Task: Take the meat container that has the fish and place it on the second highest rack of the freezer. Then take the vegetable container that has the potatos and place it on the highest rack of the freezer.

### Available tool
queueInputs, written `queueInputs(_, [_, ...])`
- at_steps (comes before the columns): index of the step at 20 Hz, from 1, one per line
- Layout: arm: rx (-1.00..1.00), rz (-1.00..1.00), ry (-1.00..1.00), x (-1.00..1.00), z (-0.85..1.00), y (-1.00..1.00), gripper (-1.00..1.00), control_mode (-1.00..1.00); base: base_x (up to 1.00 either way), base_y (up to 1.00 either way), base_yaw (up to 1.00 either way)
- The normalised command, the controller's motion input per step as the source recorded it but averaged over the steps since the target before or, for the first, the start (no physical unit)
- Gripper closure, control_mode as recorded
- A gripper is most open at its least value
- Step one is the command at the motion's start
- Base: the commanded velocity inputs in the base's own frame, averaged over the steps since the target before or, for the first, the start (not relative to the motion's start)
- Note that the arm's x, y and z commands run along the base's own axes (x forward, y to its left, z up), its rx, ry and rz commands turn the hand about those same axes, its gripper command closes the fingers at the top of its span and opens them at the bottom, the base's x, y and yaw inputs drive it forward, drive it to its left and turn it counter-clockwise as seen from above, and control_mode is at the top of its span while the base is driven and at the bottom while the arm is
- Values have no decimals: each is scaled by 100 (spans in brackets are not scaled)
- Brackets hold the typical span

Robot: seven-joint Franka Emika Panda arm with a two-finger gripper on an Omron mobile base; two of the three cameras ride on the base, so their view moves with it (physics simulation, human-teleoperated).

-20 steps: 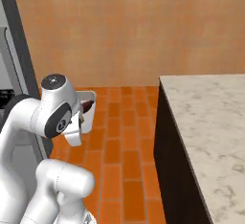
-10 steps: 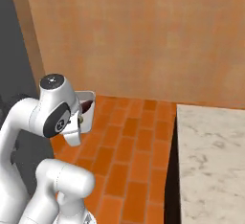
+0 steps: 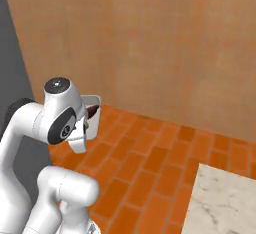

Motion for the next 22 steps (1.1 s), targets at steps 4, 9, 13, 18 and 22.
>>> queueInputs(4, [0,0,0,0,0,0,100,100,93,-21,76])
queueInputs(9, [0,0,0,0,0,0,100,100,56,-38,81])
queueInputs(13, [0,0,0,0,0,0,100,100,9,-39,78])
queueInputs(18, [0,0,0,0,0,0,100,100,-2,-34,78])
queueInputs(22, [0,0,0,0,0,0,100,100,0,-14,80])
